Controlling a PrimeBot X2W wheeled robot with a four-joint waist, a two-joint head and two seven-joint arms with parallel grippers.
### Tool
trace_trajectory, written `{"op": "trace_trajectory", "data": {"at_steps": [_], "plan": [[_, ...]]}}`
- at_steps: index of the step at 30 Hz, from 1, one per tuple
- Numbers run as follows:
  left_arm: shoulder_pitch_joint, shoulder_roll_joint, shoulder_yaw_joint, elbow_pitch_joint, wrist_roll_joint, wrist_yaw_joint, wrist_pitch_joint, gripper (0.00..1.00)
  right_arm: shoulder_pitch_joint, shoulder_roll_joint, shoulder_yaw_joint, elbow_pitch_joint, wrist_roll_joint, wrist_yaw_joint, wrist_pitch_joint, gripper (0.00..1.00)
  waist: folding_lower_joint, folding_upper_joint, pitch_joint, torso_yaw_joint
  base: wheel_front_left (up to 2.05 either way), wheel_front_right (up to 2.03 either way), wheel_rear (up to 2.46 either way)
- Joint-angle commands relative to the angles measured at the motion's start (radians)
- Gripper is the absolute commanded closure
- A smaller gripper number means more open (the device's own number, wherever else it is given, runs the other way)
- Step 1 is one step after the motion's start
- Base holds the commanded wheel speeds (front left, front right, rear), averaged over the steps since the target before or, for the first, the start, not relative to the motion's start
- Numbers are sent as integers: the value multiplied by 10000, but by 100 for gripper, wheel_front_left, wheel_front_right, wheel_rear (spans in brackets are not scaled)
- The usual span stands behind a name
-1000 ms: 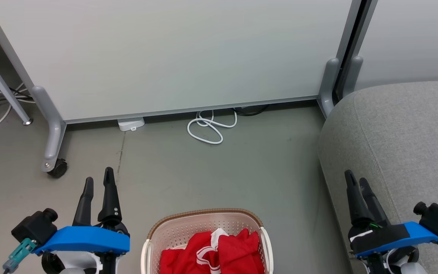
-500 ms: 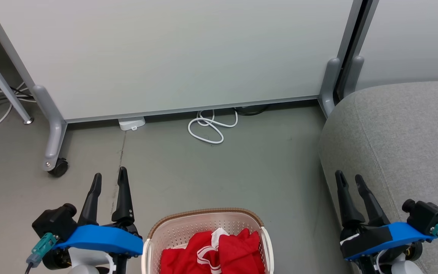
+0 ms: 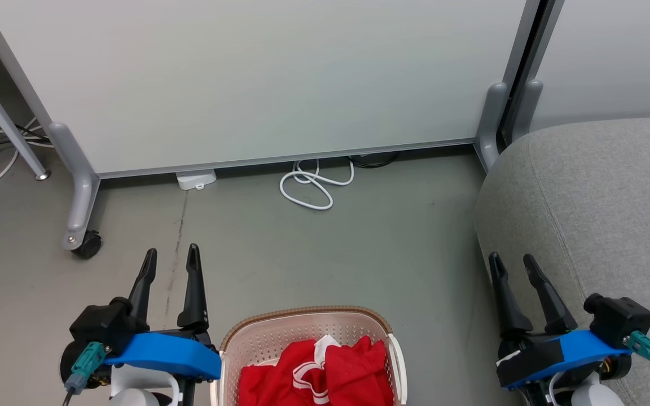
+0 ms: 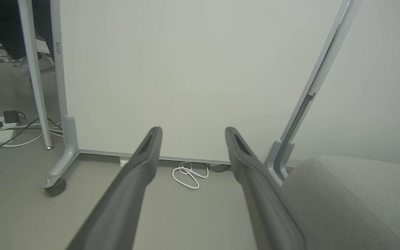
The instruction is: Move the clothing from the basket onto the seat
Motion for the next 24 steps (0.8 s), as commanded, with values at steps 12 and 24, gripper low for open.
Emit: {"op": "trace_trajectory", "data": {"at_steps": [12, 24], "plan": [[-305, 160, -371, -14, 1320, 207, -380, 0, -300, -71, 107, 21, -1440, 21, -372, 0, 0, 0, 76, 60, 0, 0, 0], [-346, 199, -534, 6, 2260, 288, -627, 0, -344, -77, 181, 76, -2460, 23, -620, 0, 0, 0, 130, 87, 0, 0, 0]]}}
